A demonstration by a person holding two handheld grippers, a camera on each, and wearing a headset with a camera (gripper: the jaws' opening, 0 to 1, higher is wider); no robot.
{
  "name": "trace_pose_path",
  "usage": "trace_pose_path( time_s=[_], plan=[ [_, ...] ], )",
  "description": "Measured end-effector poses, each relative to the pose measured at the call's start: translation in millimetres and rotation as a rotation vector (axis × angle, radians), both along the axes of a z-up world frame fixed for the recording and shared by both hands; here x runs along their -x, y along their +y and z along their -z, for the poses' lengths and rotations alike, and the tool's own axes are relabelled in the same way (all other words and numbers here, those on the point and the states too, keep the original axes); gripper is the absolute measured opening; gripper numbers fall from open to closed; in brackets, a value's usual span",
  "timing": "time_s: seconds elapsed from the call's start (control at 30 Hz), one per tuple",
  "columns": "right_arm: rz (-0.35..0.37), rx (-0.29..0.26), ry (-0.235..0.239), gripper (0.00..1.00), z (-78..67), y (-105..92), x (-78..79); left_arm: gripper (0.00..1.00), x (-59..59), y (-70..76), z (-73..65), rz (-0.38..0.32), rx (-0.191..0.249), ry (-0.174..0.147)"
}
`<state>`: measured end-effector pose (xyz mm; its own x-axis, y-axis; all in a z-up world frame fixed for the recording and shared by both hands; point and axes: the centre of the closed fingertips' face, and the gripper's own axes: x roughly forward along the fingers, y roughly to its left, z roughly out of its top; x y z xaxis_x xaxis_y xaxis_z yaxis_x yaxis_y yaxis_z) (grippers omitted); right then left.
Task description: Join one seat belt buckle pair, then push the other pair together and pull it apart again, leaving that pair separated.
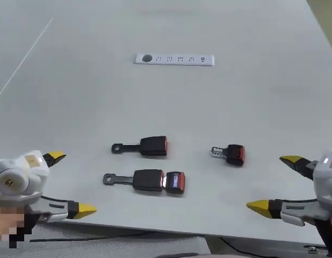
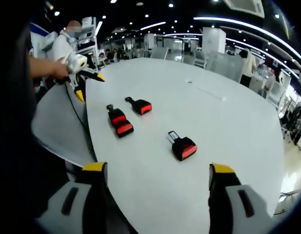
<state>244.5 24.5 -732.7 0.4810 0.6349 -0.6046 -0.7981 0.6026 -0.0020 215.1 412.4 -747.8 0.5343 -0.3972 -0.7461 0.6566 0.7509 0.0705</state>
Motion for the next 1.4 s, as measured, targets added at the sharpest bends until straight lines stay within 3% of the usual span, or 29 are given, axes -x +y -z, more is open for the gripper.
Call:
trace_pose_path(
  time_s=[0.1,0.43,0.77,1.4],
  plan=[
    [0.006,-0.017,-0.021,1.00,2.8,5.5,1.0,1.00,1.2,6.0,2.4,-0.017,0.010,-0.008],
    [-0.004,0.006,-0.007,1.00,5.9,7.6,13.7,1.00,1.1,14.0,-0.3,-0.037,0.007,-0.033],
    [0.016,0.025,0.006,1.00,6.4,-3.1,21.2,1.00,3.9,8.6,-2.9,-0.005,0.005,-0.045],
    [0.021,0.022,-0.006,1.00,10.1,7.0,25.3,1.00,5.2,9.6,-0.9,-0.004,-0.007,-0.043]
  ],
)
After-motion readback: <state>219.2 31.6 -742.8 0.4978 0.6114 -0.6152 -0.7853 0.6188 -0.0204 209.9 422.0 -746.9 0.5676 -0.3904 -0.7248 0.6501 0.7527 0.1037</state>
